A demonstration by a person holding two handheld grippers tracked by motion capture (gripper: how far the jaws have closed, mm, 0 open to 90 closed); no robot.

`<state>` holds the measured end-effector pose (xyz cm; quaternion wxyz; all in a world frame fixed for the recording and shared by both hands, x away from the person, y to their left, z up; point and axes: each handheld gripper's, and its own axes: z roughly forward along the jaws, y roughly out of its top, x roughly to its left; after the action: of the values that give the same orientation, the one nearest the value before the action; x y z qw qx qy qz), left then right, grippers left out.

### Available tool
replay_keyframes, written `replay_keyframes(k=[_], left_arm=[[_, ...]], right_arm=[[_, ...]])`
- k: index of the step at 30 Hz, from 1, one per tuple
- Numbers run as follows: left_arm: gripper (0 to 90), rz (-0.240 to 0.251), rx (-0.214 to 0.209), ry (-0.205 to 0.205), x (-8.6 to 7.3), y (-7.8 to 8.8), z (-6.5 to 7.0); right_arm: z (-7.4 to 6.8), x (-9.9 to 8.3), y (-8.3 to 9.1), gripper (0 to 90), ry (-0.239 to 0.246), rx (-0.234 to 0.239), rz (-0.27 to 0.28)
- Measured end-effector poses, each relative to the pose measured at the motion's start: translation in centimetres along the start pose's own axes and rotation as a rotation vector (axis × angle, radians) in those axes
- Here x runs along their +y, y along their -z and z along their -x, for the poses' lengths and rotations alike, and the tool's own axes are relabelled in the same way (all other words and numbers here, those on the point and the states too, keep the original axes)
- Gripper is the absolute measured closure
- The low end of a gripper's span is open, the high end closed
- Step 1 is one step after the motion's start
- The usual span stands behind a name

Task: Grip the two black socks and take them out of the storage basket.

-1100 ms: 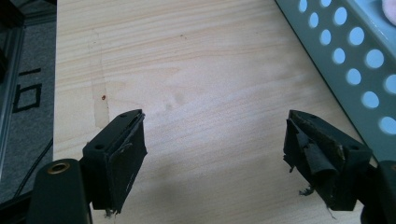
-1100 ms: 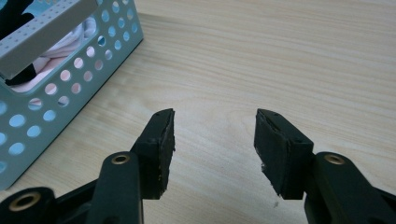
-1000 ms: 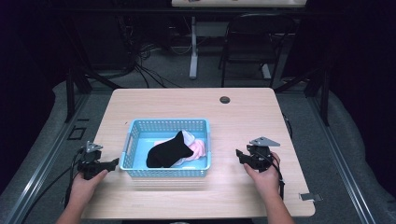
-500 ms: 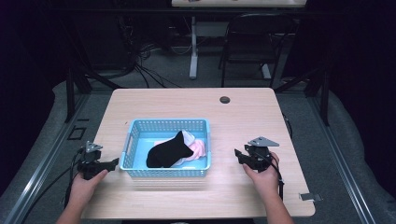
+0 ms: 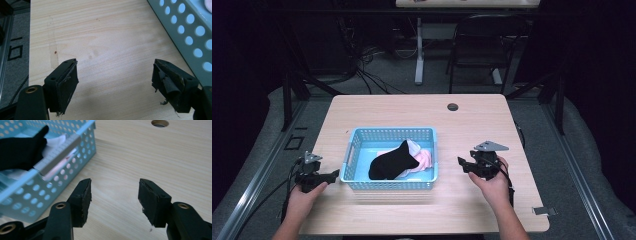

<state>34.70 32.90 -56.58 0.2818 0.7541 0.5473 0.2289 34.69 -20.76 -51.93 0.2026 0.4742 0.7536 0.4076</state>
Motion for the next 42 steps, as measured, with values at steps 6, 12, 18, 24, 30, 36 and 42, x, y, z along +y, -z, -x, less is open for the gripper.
replay_keyframes(k=[6,12,18,24,30,36,42], left_arm=[[20.9,0.0,0.0,0.001,0.0,0.0,0.0],[20.9,-0.001,0.0,0.001,0.0,-0.1,0.1],[20.9,0.0,-0.003,-0.001,0.0,0.0,0.1],[20.9,0.0,-0.004,0.001,0.0,0.0,0.0],[20.9,0.003,-0.004,0.003,0.0,-0.1,0.1],[20.9,0.002,-0.004,0.002,0.0,0.0,0.1],[20.9,0.001,-0.005,0.002,0.0,0.0,0.0]], right_arm=[[-1.3,2.1,-0.1,40.2,0.053,0.033,-0.02],[-2.6,4.0,-0.7,41.6,0.103,0.055,-0.017],[-4.0,5.9,-1.2,42.7,0.124,0.084,-0.009],[-5.5,7.5,-1.9,42.8,0.151,0.118,-0.009],[-7.0,8.5,-2.5,43.0,0.19,0.141,-0.023],[-8.3,9.5,-3.3,44.0,0.23,0.156,-0.034],[-9.2,10.4,-4.2,44.5,0.247,0.167,-0.037]])
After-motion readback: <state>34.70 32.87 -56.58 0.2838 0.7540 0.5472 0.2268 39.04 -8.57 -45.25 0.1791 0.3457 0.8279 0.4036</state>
